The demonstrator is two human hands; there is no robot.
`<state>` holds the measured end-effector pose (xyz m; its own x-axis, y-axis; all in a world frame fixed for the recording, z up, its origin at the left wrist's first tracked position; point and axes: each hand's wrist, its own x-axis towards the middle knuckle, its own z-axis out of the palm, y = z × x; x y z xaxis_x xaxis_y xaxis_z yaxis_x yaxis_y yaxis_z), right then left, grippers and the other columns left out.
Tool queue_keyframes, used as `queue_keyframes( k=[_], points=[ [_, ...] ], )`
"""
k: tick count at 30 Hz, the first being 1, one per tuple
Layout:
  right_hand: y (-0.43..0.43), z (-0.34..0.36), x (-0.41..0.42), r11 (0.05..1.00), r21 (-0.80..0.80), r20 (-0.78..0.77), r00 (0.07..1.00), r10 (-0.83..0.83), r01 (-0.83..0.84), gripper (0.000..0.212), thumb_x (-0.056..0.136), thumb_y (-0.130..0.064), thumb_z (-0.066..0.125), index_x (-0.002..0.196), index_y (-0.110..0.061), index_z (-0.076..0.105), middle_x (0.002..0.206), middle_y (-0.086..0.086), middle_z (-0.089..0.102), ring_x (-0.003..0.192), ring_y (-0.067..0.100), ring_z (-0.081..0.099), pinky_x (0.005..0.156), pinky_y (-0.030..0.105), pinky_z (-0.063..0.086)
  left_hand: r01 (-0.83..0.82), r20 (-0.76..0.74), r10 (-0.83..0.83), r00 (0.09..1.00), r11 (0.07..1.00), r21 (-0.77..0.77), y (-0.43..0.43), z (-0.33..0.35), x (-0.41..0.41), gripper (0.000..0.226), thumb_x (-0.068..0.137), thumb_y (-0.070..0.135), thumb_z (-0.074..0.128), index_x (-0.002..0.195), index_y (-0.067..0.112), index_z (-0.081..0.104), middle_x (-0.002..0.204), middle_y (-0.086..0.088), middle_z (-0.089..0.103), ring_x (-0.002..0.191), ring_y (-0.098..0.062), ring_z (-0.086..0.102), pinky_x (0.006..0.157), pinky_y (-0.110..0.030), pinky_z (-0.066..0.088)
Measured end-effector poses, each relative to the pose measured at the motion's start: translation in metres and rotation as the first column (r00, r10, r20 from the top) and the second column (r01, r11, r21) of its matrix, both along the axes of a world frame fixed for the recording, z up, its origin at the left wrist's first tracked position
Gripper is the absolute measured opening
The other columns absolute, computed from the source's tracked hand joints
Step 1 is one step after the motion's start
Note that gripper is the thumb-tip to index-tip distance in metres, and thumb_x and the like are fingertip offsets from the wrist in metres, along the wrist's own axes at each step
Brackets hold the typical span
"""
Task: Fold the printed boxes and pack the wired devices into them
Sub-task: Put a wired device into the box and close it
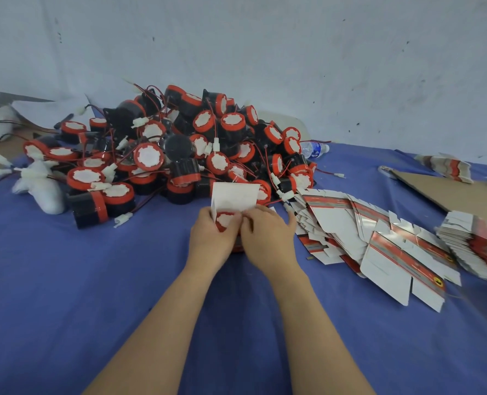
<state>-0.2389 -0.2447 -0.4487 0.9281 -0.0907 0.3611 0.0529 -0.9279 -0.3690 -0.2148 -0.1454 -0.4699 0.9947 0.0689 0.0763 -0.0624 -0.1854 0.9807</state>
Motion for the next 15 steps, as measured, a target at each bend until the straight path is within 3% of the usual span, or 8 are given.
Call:
queue_keyframes(
  k=[2,4,6,8,9,11,13,15],
  points=[
    [-0.009,0.005,-0.002,0.956,0.291,0.112,0.991,-0.072,0.037,0.028,0.095,-0.012,0.043,0.105,-0.018,0.068,0.106,-0.001,0.066,0.102,0.019,0.057,0.105,0.034,0.031,0.026,0.026,-0.028,0.999,0.999,0.047,0.001,-0.002,-0.001,0.03,0.088,0.03,0.066,0.109,0.027,0.045,0.099,0.012,0.053,0.083,-0.003,0.051,0.059,-0.011,0.038],
    [-0.026,0.014,0.004,0.824,0.54,0.227,0.914,-0.337,0.169,0.028,0.094,-0.012,0.046,0.114,-0.016,0.065,0.119,0.006,0.058,0.106,0.022,0.056,0.086,0.026,0.039,0.049,0.024,-0.05,0.998,0.998,0.048,0.001,-0.002,-0.002,0.029,0.089,0.025,0.064,0.108,0.029,0.043,0.094,0.016,0.051,0.08,0.0,0.05,0.057,-0.01,0.036],
    [-0.045,0.022,0.015,0.662,0.671,0.052,0.869,-0.492,0.335,0.034,0.096,-0.024,0.049,0.128,-0.013,0.056,0.13,0.011,0.052,0.115,0.025,0.052,0.088,0.031,0.042,0.071,0.015,-0.071,0.997,0.997,0.039,0.001,-0.002,-0.001,0.028,0.09,0.024,0.063,0.108,0.031,0.042,0.09,0.021,0.049,0.078,0.004,0.049,0.056,-0.009,0.036],
    [-0.058,0.023,0.028,0.572,0.711,-0.173,0.89,-0.422,0.409,0.035,0.095,-0.035,0.051,0.113,-0.005,0.056,0.11,0.015,0.057,0.101,0.028,0.053,0.081,0.033,0.041,0.098,0.01,-0.098,0.995,0.995,0.03,0.002,-0.002,0.0,0.029,0.09,0.022,0.062,0.109,0.032,0.043,0.09,0.022,0.05,0.079,0.005,0.05,0.058,-0.011,0.037],
    [-0.06,0.022,0.032,0.552,0.737,-0.214,0.909,-0.359,0.391,0.032,0.094,-0.036,0.052,0.1,-0.005,0.052,0.096,0.012,0.054,0.091,0.027,0.05,0.077,0.033,0.038,0.107,0.009,-0.107,0.994,0.994,0.03,0.002,-0.002,0.0,0.029,0.09,0.021,0.062,0.11,0.032,0.043,0.091,0.022,0.05,0.08,0.004,0.05,0.059,-0.011,0.038],
    [-0.056,0.025,0.036,0.545,0.778,-0.154,0.936,-0.317,0.313,0.021,0.093,-0.03,0.056,0.098,-0.009,0.053,0.083,0.006,0.05,0.085,0.026,0.05,0.076,0.035,0.043,0.119,0.008,-0.119,0.993,0.992,0.034,0.002,-0.002,0.001,0.03,0.09,0.021,0.061,0.111,0.032,0.043,0.092,0.021,0.051,0.082,0.003,0.051,0.061,-0.013,0.039],
    [-0.049,0.033,0.034,0.569,0.799,0.022,0.935,-0.354,0.196,0.015,0.093,-0.022,0.057,0.105,-0.012,0.057,0.091,0.007,0.063,0.088,0.023,0.059,0.082,0.038,0.05,0.116,0.005,-0.116,0.993,0.993,0.036,0.002,-0.002,0.001,0.029,0.091,0.022,0.061,0.11,0.032,0.043,0.091,0.022,0.05,0.081,0.004,0.051,0.061,-0.012,0.038],
    [-0.035,0.039,0.025,0.602,0.797,0.202,0.923,-0.327,0.039,0.011,0.093,-0.024,0.058,0.104,-0.022,0.054,0.094,0.005,0.07,0.086,0.018,0.065,0.079,0.035,0.054,0.082,0.01,-0.083,0.997,0.995,0.051,0.001,-0.002,0.001,0.027,0.091,0.025,0.061,0.109,0.031,0.042,0.089,0.023,0.048,0.078,0.005,0.049,0.057,-0.01,0.036]
  ],
)
